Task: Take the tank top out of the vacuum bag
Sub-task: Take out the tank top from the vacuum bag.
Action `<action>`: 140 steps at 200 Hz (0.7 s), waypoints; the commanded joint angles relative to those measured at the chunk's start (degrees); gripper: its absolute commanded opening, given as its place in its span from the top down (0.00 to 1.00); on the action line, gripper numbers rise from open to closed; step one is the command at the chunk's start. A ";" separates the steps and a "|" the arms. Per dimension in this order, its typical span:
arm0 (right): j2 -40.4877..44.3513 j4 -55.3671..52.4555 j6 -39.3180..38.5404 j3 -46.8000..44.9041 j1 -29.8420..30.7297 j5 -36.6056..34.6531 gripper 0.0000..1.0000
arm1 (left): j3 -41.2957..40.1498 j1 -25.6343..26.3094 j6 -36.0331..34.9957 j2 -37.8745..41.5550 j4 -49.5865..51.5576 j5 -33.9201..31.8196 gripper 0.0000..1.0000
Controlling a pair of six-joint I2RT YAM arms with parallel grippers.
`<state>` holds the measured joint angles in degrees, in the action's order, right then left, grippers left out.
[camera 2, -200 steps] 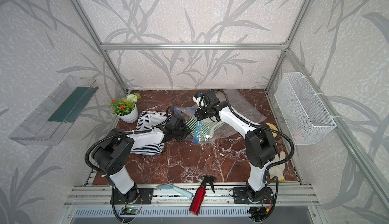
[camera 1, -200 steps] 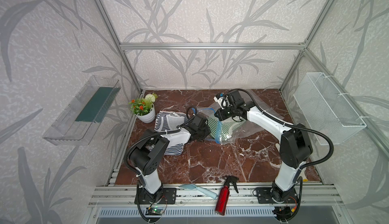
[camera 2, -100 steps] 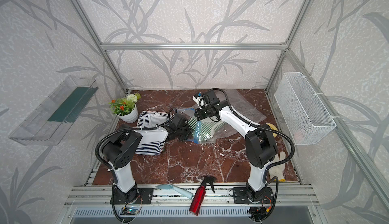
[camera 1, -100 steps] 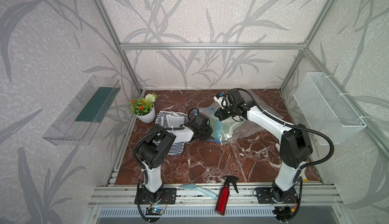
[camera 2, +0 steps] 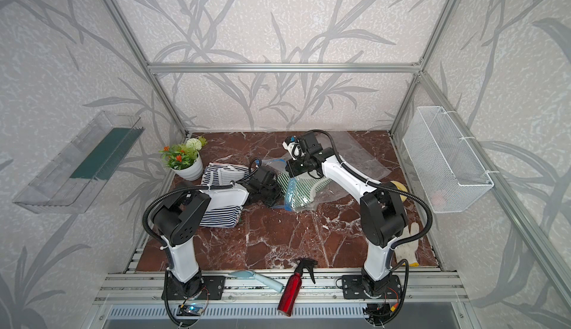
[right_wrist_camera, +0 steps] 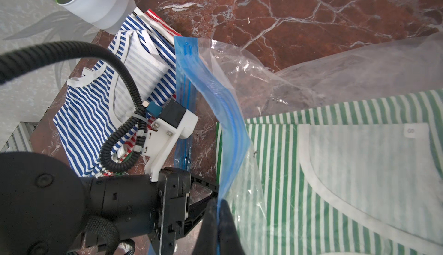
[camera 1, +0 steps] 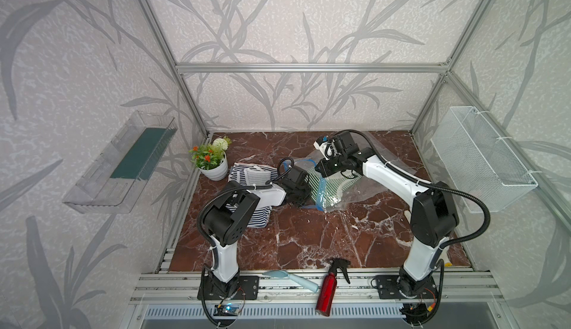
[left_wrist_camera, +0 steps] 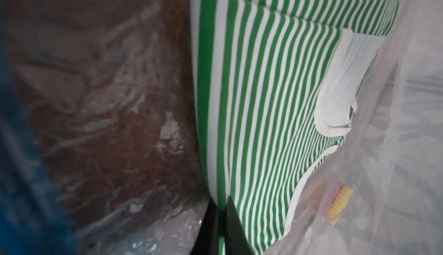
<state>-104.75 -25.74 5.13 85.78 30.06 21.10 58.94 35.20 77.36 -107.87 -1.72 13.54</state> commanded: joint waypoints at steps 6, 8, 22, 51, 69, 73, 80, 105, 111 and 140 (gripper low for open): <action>0.42 -1.42 -0.68 1.76 0.09 0.00 1.00 | 2.41 -0.01 -1.33 0.95 2.88 -1.09 1.00; 0.42 -1.42 -0.65 1.76 0.08 -0.07 1.00 | 2.59 -0.04 -1.53 1.05 3.22 -1.24 1.00; 0.42 -1.45 -0.63 1.84 0.10 -0.31 1.00 | 3.78 -0.16 -2.92 1.94 4.96 -2.00 1.00; 0.07 -2.14 -0.62 2.02 0.08 -0.76 1.00 | 5.78 -0.87 -5.15 4.34 8.47 -2.62 1.00; -0.27 -2.21 -0.48 2.11 -0.01 -0.99 1.00 | 5.97 -1.43 -5.31 6.07 9.38 -2.60 1.00; -0.43 -2.44 -0.46 2.18 -0.06 -0.98 1.00 | 6.09 -1.58 -5.29 6.45 9.76 -2.58 1.00; -0.67 -2.66 -0.43 2.29 -0.08 -0.98 1.00 | 6.34 -1.78 -5.37 7.10 10.56 -2.42 1.00; -1.13 -2.95 -0.43 2.35 -0.19 -0.95 1.00 | 7.37 -2.54 -6.11 9.52 15.02 -2.56 1.00; -1.24 -3.01 -0.40 2.50 -0.27 -0.89 1.00 | 7.37 -2.85 -6.13 10.14 16.29 -2.51 1.00; -1.49 -3.62 -0.62 2.86 -0.44 -0.88 1.00 | 6.56 -4.86 -6.63 13.35 19.03 -1.33 1.00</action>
<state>-105.38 -27.70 4.86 86.61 30.00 20.43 64.82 31.94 71.64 -98.06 12.29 12.10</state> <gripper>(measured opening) 0.048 0.048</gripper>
